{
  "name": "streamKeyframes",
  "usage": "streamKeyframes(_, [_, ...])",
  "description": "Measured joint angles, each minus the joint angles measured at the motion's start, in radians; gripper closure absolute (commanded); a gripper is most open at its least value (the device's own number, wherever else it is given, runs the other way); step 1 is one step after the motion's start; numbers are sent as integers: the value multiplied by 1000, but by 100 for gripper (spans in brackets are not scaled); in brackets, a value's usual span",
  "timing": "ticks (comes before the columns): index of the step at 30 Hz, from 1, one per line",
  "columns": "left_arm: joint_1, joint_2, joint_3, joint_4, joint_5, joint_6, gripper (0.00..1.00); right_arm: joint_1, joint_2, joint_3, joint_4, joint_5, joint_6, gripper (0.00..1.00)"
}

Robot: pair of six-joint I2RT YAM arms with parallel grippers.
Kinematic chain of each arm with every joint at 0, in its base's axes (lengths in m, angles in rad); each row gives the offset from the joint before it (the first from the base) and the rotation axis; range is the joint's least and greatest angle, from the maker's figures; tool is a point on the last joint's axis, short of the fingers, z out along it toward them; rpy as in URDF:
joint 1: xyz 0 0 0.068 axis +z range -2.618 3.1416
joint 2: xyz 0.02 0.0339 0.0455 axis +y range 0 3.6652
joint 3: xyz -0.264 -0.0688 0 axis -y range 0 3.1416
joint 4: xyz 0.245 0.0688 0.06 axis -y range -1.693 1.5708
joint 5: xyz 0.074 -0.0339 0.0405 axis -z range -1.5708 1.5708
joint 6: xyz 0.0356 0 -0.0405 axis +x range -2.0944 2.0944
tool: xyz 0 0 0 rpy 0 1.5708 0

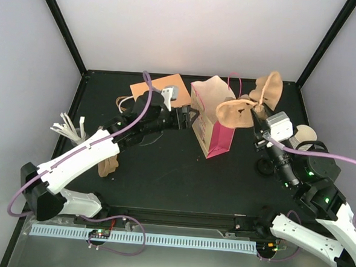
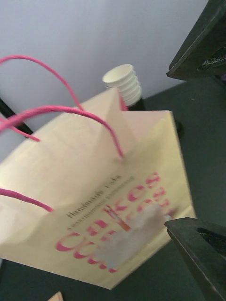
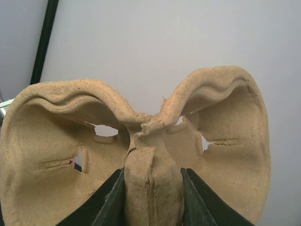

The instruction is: Pack the takeout coffee

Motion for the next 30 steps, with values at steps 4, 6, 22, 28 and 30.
streamKeyframes(4, [-5,80,60,77,-43,-53,22,0,-27,-14,21,48,-23,67])
streamKeyframes(6, [-5,109,75,122,-60,-72,24,0,-32,-15,26,61,-32,67])
streamKeyframes(22, [19,227,185,226,-33,-116,98,0,-35,-22,5,21,-45,69])
streamKeyframes(28, [78,68,138,183,50,-113,98,0,3,-24,-39,-102,-43,69])
streamKeyframes(30, [103,16,112,179,92,-113,98,0,21,-12,-66,-153,-39,69])
